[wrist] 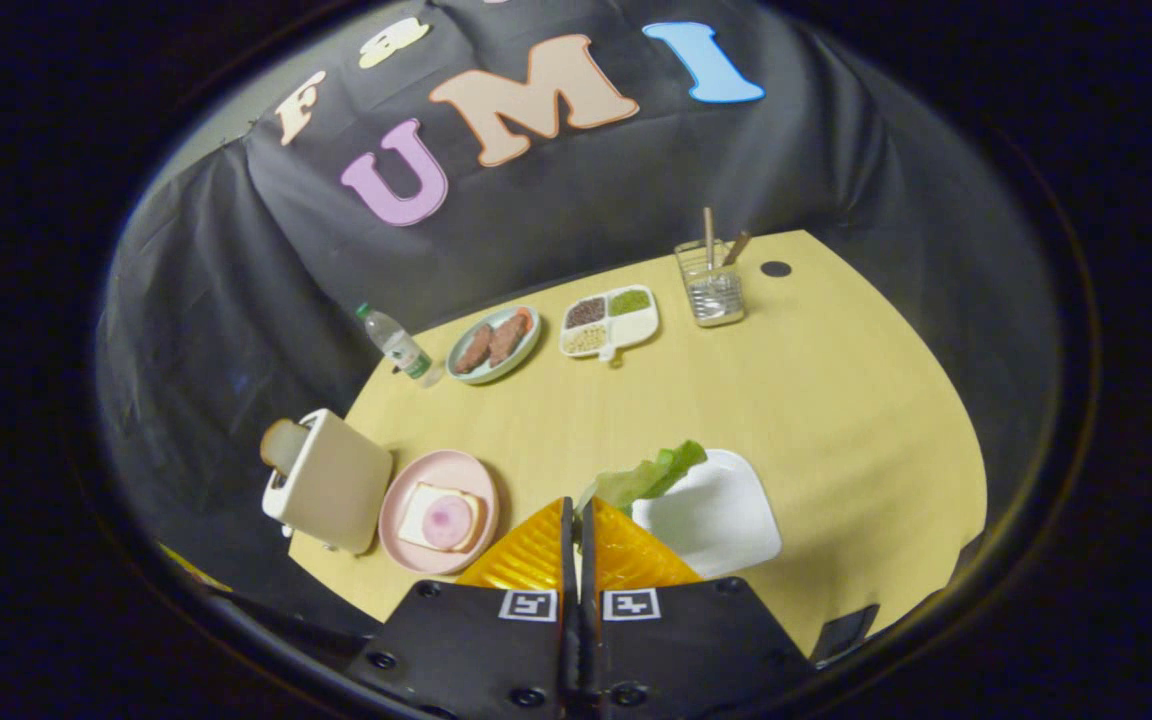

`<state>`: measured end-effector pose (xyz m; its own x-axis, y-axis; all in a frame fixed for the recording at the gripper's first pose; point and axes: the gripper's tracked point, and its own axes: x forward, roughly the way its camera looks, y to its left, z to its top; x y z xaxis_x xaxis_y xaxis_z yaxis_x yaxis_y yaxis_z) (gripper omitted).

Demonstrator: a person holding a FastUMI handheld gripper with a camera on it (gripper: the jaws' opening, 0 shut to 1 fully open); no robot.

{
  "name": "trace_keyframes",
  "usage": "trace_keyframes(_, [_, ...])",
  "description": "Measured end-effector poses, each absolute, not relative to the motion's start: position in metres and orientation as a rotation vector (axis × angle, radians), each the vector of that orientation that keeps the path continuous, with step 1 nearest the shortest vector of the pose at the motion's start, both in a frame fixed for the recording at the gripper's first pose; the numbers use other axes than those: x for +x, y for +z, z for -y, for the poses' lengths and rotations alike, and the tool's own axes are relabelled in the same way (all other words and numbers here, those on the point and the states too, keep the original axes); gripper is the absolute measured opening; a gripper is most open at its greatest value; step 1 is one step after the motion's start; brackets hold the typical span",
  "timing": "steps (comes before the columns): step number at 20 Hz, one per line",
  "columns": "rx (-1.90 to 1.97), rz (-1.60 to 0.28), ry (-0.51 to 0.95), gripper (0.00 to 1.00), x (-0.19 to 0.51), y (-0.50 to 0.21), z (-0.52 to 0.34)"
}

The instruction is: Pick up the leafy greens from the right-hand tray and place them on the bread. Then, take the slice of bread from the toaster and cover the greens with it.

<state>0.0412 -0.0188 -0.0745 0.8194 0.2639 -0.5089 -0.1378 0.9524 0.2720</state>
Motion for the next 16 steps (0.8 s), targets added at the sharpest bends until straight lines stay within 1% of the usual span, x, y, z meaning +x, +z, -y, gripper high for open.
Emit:
trace_keyframes(4, [0.218, -0.548, 0.296, 0.03, 0.035, -0.06, -0.035])
trace_keyframes(10, [0.216, -0.566, 0.453, 0.03, 0.03, -0.059, -0.127])
trace_keyframes(16, [0.272, -0.637, 0.593, 0.03, 0.034, -0.082, -0.214])
